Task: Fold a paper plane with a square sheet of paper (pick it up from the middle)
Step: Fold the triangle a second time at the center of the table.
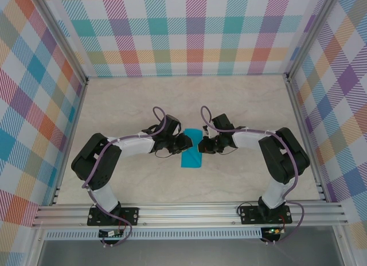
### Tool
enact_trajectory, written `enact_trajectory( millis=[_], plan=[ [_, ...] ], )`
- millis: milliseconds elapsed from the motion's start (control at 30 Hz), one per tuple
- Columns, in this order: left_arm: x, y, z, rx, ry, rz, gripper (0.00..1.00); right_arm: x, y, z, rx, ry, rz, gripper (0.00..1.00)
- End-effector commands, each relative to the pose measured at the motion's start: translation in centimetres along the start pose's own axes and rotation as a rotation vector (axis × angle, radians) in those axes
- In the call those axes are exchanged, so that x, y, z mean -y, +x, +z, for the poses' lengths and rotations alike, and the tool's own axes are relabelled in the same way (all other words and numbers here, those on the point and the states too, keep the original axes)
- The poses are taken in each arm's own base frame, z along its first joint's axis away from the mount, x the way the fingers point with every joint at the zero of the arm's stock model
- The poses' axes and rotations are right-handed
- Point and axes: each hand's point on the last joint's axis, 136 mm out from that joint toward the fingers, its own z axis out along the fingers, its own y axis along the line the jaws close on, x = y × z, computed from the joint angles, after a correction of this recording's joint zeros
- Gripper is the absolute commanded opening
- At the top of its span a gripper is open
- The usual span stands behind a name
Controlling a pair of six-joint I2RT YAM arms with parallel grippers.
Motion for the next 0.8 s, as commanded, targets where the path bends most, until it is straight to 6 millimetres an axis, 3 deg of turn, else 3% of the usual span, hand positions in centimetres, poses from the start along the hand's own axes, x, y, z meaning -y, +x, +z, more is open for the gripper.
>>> enact_trajectory(
  millis=[0, 767],
  plan=[
    [0.85, 0.59, -0.28, -0.012, 0.013, 0.039, 0.23, -0.18, -0.34, -0.06, -0.009, -0.009, -0.021, 0.08],
    [1.29, 0.66, 0.64, -0.029, 0.010, 0.039, 0.18, 0.79, -0.20, 0.47, -0.038, 0.035, -0.019, 0.09]
  ],
)
